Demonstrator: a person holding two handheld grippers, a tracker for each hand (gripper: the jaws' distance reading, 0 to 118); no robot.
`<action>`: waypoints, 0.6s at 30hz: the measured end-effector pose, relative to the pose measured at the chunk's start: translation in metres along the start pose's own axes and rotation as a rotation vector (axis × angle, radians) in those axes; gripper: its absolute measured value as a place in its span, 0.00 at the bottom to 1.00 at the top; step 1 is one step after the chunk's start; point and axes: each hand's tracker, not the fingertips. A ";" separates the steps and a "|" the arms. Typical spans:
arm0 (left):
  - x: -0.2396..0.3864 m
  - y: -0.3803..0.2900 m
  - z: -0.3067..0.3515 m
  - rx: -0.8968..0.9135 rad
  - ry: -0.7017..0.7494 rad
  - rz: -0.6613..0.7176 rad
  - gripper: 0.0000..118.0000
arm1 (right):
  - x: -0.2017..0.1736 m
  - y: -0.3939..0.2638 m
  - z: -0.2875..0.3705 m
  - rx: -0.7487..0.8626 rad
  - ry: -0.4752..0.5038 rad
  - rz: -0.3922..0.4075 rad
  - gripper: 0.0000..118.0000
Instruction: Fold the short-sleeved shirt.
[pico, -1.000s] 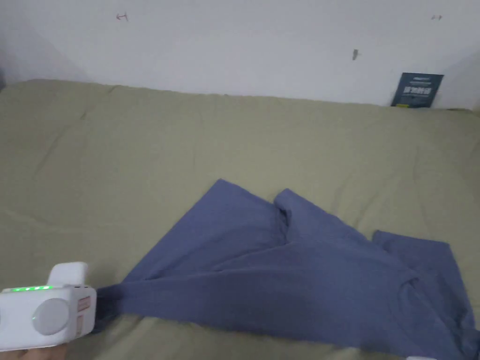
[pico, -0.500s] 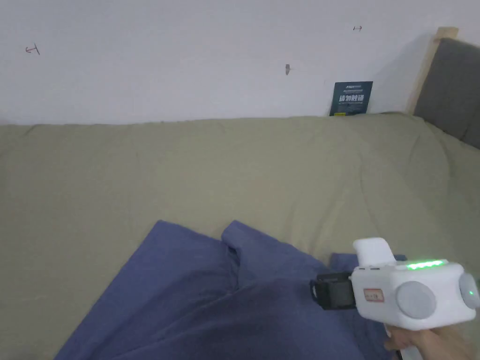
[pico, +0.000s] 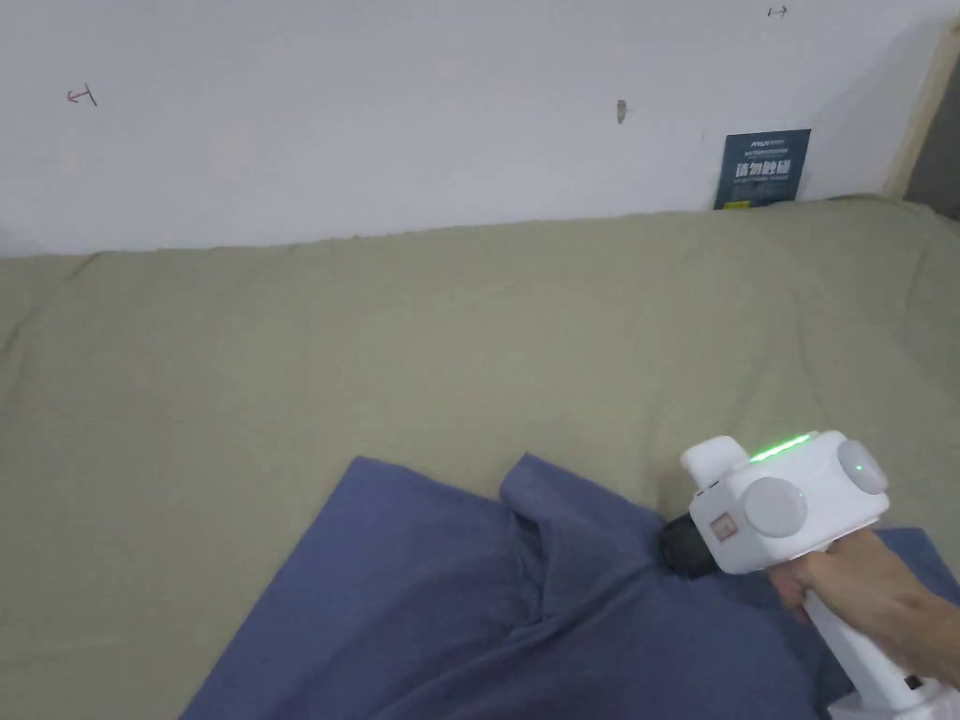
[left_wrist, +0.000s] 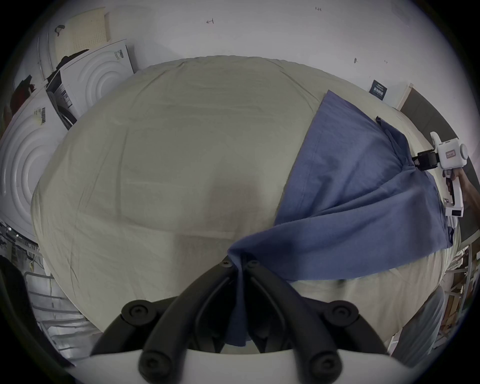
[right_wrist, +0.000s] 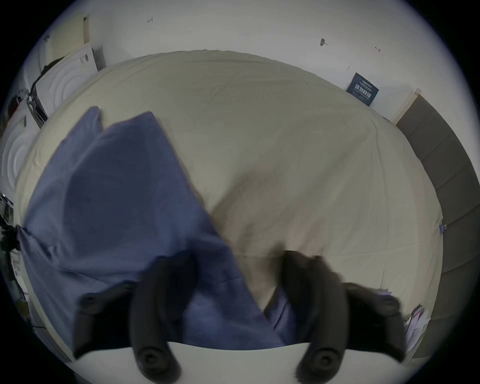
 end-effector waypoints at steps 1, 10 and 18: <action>0.000 0.000 0.000 -0.001 0.001 -0.005 0.01 | 0.000 0.000 0.007 0.017 0.000 0.002 0.00; -0.005 0.002 0.007 0.031 0.035 0.021 0.01 | 0.004 -0.035 0.124 0.221 0.005 -0.044 0.01; 0.007 0.018 0.081 0.225 0.001 0.067 0.01 | 0.020 -0.108 0.282 0.444 -0.001 -0.097 0.01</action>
